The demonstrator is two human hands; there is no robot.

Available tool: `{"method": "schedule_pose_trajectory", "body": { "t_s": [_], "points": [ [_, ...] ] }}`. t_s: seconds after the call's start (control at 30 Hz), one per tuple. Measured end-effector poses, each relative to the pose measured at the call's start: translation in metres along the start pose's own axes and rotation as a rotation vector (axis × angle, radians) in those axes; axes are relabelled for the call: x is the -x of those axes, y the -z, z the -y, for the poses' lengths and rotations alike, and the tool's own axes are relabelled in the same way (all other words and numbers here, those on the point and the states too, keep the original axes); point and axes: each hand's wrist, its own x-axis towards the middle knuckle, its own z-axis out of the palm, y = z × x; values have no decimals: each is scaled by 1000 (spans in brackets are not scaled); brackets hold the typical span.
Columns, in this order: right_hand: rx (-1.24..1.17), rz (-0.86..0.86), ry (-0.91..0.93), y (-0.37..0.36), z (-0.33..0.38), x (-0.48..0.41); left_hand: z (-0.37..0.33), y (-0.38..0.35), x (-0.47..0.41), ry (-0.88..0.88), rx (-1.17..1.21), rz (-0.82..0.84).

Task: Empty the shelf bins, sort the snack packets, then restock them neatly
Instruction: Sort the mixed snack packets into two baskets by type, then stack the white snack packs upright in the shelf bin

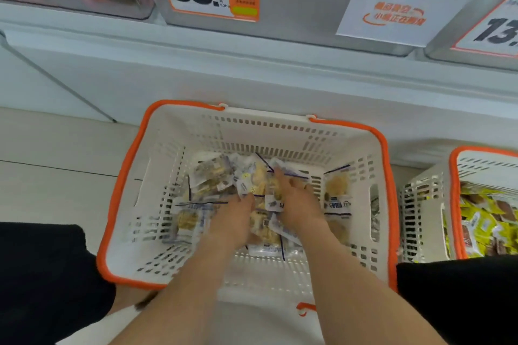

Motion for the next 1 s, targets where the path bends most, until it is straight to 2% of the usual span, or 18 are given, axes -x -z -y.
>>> {"method": "schedule_pose_trajectory", "body": {
  "t_s": [0.1, 0.2, 0.33, 0.47, 0.6, 0.67, 0.83, 0.9, 1.0],
  "points": [
    [-34, -22, 3, 11, -9, -11, -1, -15, -7, 24, 53, -60],
    [-96, -5, -3, 30, -16, -13, -4, -9, -11, 40, 187, -27],
    [-191, -4, -48, 67, -23, -12, -12, 26, -8, 39, 61, -4],
    [-136, 103, 83, 105, -10, 7, -25, 66, 3, 84, -105, 55],
    [-61, 97, 115, 126, 4, 28, -28, 91, 27, 175, -13, 56],
    [-77, 64, 146, 136, 12, 39, -31, 104, 39, 182, 103, 9],
    [-175, -76, 300, 169, 39, 80, -49, 145, 68, 162, 633, -112],
    [-184, -149, 363, 189, 49, 96, -62, 171, 88, 122, 826, -101],
    [-148, -207, 449, 232, 64, 120, -78, 211, 115, 56, 990, -123]
  ]
}}
